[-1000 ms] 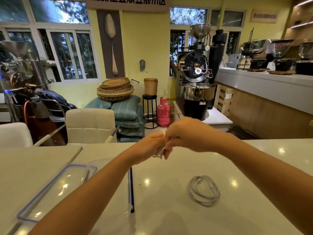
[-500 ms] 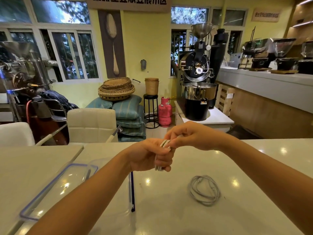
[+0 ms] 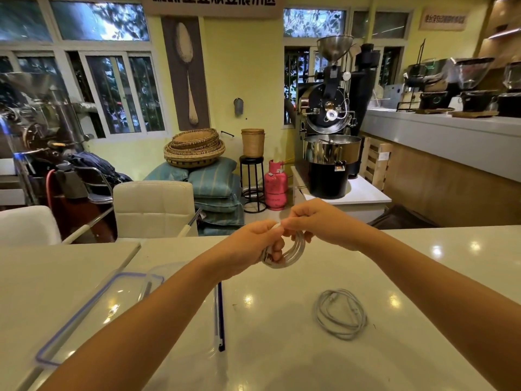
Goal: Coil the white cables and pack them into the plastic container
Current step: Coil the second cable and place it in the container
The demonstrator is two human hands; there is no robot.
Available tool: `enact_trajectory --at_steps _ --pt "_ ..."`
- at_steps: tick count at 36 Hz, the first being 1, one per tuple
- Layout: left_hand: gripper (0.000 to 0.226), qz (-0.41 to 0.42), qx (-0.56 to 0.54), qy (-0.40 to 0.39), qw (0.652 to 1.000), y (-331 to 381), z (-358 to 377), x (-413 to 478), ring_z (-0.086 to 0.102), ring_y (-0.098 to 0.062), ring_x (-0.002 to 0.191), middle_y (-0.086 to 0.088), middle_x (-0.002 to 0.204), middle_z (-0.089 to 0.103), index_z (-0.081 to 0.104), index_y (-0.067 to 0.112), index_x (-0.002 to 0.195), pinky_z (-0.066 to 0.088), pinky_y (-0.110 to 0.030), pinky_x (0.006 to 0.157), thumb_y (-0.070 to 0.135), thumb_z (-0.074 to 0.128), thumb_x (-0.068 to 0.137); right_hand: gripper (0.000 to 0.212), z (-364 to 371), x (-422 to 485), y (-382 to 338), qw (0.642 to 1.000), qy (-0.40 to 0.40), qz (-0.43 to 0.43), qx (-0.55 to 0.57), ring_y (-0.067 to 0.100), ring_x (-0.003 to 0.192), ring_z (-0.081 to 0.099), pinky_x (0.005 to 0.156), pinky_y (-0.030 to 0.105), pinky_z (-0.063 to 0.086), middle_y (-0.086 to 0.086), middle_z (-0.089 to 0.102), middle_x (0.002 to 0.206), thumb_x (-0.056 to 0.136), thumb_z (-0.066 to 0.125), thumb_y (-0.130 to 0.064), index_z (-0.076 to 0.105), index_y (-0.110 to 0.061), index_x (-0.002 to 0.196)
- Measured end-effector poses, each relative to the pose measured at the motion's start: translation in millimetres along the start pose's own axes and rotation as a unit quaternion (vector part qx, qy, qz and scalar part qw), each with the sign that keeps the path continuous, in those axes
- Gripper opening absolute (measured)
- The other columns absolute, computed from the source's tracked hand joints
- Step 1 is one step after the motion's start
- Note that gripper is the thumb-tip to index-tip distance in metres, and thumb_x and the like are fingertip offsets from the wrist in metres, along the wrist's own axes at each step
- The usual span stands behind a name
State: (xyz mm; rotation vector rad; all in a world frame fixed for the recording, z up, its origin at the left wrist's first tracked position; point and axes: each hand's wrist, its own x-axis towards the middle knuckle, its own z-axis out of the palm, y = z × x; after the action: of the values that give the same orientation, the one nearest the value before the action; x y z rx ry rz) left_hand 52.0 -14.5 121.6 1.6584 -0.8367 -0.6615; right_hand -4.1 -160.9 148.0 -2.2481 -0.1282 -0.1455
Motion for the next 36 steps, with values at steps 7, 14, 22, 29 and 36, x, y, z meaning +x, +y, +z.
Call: enact_trajectory --at_steps 7,14,22,29,36 --pt "0.031 0.017 -0.002 0.081 0.997 -4.3 4.5 5.4 0.045 -0.008 0.053 -0.001 0.063 0.046 0.059 0.015 0.083 0.044 -0.023 0.063 0.016 0.032 0.098 0.023 -7.0 0.6 11.0 0.987 -0.049 0.041 0.148 0.014 0.074 0.054 0.069 0.023 0.043 0.005 0.06 0.076 0.092 0.047 -0.008 0.067 -0.003 0.082" --pt "0.031 -0.016 -0.114 0.031 0.993 -6.9 7.0 4.2 0.046 -0.005 0.041 0.001 0.054 0.048 0.056 0.009 0.082 0.051 -0.018 0.051 0.012 0.03 0.099 0.024 -10.1 -4.6 25.7 0.972 -0.111 0.066 0.194 0.011 0.072 0.058 0.069 0.02 0.047 0.002 0.066 0.076 0.088 0.051 0.0 0.071 -0.013 0.089" --pt "0.029 -0.033 -0.198 0.043 0.979 -10.3 10.0 7.4 0.04 -0.005 0.039 0.003 0.05 0.044 0.054 0.01 0.083 0.049 -0.019 0.049 0.011 0.029 0.099 0.018 2.8 -3.4 33.0 0.989 -0.007 0.025 0.145 0.002 0.053 0.055 0.053 0.012 0.044 -0.005 0.066 0.059 0.082 0.06 0.001 0.07 -0.002 0.097" --pt "0.029 -0.059 -0.247 0.052 0.966 -16.1 11.7 9.8 0.038 -0.005 0.037 0.005 0.046 0.043 0.053 0.007 0.089 0.048 -0.019 0.047 0.011 0.027 0.099 0.021 12.6 -2.8 35.2 0.989 0.021 0.021 0.148 -0.001 0.044 0.051 0.047 0.01 0.042 -0.012 0.062 0.045 0.08 0.063 0.002 0.069 -0.017 0.072" --pt "0.031 -0.059 -0.25 0.05 0.965 -17.8 11.6 10.7 0.036 -0.004 0.038 0.004 0.046 0.043 0.055 0.008 0.084 0.045 -0.018 0.049 0.009 0.026 0.097 0.02 21.3 -0.5 33.2 0.993 0.049 0.011 0.105 -0.002 0.046 0.053 0.046 0.005 0.041 0.0 0.06 0.061 0.079 0.067 -0.004 0.061 -0.015 0.064"
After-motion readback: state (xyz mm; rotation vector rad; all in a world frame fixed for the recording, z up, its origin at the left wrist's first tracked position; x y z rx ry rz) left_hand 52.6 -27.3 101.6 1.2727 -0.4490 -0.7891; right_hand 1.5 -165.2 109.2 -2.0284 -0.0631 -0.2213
